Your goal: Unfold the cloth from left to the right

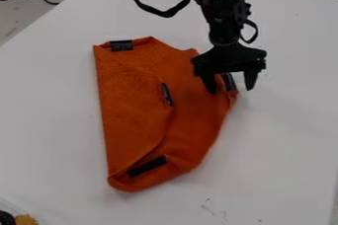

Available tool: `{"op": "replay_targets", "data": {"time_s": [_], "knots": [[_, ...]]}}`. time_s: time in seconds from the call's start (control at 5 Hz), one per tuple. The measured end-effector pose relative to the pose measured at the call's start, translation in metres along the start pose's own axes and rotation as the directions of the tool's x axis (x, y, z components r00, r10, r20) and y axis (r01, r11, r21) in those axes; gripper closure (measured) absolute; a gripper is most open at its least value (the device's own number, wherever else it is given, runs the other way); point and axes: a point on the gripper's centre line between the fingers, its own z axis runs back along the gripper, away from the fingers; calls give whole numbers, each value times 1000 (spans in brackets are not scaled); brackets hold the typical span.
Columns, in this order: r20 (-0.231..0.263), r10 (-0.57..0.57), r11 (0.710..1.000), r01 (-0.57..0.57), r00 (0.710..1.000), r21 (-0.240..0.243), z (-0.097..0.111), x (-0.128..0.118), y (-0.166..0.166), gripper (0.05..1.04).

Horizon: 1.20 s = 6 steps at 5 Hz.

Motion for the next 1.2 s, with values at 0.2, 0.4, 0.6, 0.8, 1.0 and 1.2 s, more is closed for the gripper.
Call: {"op": "replay_targets", "data": {"time_s": [0.2, 0.4, 0.6, 0.8, 1.0, 1.2], "knots": [[3, 49, 998, -49, 999, -28, -3, 1, -15, 78], [8, 95, 995, -95, 995, -37, -5, 0, -31, 83], [26, 4, 999, -5, 1000, 37, -4, 3, -41, 83], [69, -152, 962, 132, 986, 239, 12, 13, -38, 83], [99, -285, 889, 225, 953, 400, 18, 13, -43, 83], [68, -272, 901, 230, 960, 367, 16, 5, -46, 83]]}}
